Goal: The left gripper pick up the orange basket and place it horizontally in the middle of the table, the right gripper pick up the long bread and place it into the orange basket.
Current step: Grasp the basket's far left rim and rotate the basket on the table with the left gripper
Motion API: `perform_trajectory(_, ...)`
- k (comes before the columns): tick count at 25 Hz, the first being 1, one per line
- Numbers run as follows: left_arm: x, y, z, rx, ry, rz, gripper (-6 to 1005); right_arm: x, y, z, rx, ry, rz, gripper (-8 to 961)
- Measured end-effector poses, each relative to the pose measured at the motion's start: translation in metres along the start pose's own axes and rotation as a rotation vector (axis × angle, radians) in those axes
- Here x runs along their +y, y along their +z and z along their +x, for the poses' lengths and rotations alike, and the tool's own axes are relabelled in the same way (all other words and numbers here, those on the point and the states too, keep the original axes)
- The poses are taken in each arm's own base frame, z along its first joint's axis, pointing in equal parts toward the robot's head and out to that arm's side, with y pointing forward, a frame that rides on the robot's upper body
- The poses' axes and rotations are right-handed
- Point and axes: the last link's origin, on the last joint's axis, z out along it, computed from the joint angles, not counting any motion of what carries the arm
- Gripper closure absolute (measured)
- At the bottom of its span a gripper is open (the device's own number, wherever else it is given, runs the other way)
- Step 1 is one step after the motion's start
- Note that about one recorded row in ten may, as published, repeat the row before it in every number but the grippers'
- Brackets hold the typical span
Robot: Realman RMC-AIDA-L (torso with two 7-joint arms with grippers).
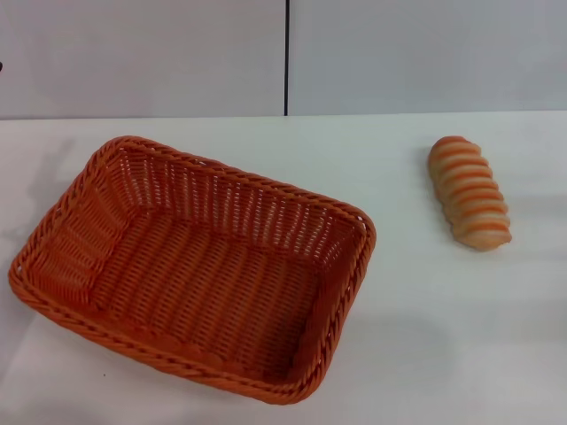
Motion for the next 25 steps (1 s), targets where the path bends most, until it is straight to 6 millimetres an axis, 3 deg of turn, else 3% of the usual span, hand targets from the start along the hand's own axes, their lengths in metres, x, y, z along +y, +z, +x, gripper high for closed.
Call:
perform_trajectory(18, -0.004, 0.004, 0.003, -0.005, 0.011, -0.024, 201, 0.003, 0.010, 0.005, 0.022, 0.015, 0.004, 177)
perform_trajectory(25, -0.020, 0.018, 0.017, -0.041, -0.065, -0.091, 202, 0.006, 0.010, 0.007, 0.029, 0.029, -0.004, 177)
